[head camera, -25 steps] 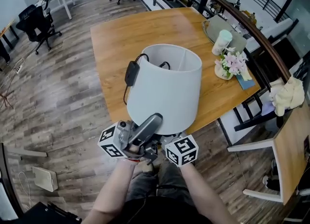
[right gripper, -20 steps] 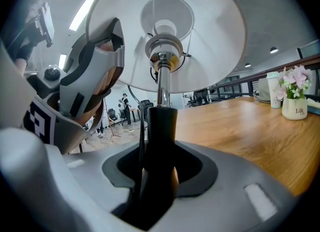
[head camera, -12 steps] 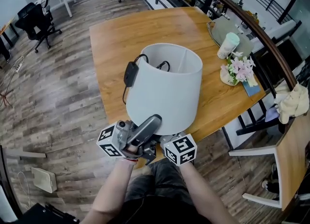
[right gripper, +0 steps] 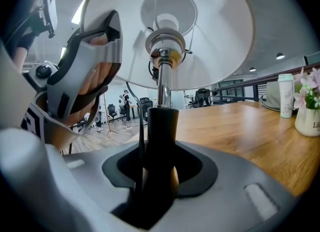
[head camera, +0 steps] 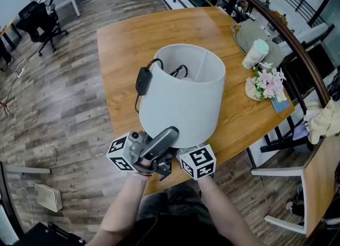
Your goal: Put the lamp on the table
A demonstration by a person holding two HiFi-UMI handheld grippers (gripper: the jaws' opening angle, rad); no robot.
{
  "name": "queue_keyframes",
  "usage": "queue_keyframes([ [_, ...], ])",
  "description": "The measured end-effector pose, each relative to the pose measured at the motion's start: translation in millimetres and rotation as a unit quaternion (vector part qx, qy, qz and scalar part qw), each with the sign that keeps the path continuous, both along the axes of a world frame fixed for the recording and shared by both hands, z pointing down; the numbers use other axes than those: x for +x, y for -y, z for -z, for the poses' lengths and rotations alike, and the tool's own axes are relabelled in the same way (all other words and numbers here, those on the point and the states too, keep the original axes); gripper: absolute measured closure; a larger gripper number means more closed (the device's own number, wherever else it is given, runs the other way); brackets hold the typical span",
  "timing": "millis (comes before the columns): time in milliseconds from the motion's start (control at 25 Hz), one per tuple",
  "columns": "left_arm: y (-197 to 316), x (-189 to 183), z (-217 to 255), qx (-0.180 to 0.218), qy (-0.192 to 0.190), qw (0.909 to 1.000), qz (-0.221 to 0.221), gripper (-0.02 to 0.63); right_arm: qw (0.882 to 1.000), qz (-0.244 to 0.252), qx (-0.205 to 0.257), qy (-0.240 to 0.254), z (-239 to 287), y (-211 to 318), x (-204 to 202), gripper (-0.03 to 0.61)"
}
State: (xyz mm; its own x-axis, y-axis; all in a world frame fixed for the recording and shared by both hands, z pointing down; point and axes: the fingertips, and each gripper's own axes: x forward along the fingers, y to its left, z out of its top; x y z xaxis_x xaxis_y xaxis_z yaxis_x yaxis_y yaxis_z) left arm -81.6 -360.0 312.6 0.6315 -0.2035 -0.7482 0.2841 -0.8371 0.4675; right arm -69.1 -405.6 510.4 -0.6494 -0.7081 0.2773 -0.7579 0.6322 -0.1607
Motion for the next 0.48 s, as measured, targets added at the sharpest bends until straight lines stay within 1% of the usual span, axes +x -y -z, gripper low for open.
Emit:
queue_keyframes([
  [280,15,5,-1,0.005,-0.001,1.0000,0.000,0.615,1.000,-0.002,0.007,-0.004,0,17,5,0.408],
  [480,18,5,-1,0.013,-0.004,0.9999,0.003,0.615,1.000,0.009,0.016,-0.009,0,19,6,0.403],
])
